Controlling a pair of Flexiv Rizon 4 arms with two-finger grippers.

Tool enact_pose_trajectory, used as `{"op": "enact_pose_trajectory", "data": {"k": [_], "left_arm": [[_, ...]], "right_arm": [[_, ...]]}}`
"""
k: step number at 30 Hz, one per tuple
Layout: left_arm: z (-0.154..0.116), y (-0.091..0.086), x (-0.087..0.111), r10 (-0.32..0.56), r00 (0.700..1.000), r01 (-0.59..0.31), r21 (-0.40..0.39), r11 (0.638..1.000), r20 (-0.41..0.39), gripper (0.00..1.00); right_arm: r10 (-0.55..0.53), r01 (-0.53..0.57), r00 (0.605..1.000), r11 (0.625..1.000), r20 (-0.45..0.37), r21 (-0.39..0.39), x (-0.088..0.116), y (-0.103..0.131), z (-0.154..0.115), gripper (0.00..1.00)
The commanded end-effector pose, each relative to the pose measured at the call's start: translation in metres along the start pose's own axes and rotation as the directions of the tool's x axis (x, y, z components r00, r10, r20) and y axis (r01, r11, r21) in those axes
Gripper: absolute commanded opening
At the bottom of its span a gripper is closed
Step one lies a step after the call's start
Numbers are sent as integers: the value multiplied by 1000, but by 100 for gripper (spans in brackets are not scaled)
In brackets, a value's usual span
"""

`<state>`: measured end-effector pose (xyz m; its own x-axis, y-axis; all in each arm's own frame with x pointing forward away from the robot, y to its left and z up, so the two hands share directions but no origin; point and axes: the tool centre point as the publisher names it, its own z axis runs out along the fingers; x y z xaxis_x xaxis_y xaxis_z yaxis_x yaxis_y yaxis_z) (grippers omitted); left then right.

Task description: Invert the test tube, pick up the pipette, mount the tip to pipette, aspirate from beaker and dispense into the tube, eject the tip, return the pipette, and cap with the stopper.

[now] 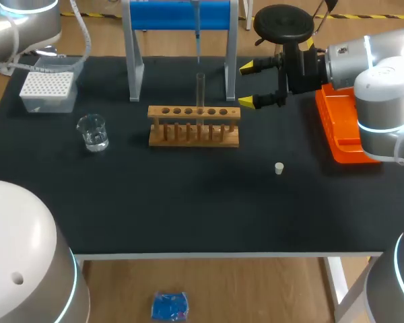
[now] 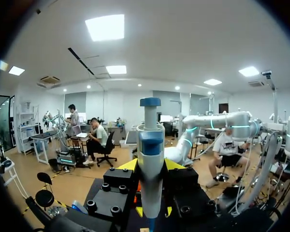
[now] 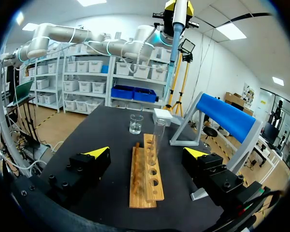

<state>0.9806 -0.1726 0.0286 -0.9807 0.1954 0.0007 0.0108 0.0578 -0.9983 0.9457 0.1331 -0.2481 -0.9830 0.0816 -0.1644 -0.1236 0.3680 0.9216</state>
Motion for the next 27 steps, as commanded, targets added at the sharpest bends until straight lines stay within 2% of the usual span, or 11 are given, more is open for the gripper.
{"op": "enact_pose_trajectory", "data": {"k": [1, 18, 27], "left_arm": [[0, -1, 0, 0, 1000, 0, -1, 1000, -1, 0], [0, -1, 0, 0, 1000, 0, -1, 1000, -1, 0], [-4, 23, -4, -25, 999, 26, 33, 999, -23, 0]], "right_arm": [[0, 0, 1000, 1000, -1, -1, 0, 0, 0, 100], [0, 0, 1000, 1000, -1, -1, 0, 0, 0, 100], [0, 0, 1000, 1000, -1, -1, 0, 0, 0, 100]]}}
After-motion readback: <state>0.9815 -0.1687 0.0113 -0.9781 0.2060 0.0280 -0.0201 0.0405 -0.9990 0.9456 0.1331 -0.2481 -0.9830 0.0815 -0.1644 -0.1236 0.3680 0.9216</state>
